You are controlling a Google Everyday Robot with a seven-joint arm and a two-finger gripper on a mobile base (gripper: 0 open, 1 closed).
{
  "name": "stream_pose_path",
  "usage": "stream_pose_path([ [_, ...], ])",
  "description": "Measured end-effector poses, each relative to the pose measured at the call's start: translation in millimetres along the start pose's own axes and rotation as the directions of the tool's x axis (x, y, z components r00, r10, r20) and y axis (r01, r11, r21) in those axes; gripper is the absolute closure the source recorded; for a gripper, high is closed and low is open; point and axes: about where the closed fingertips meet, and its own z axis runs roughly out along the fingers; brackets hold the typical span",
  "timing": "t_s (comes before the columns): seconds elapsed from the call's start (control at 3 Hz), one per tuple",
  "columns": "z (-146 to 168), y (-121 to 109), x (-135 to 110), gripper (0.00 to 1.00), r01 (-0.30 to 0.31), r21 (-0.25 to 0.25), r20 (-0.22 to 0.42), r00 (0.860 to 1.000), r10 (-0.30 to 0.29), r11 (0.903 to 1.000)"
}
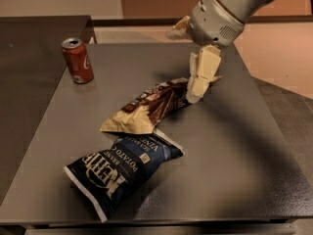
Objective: Move brown chip bag near blue chip bag
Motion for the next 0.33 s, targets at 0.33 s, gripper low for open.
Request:
stream_pose_path([
  [0.33,0.0,0.0,0.0,0.0,0.0,0.0,0.0,1.0,0.0,1.0],
])
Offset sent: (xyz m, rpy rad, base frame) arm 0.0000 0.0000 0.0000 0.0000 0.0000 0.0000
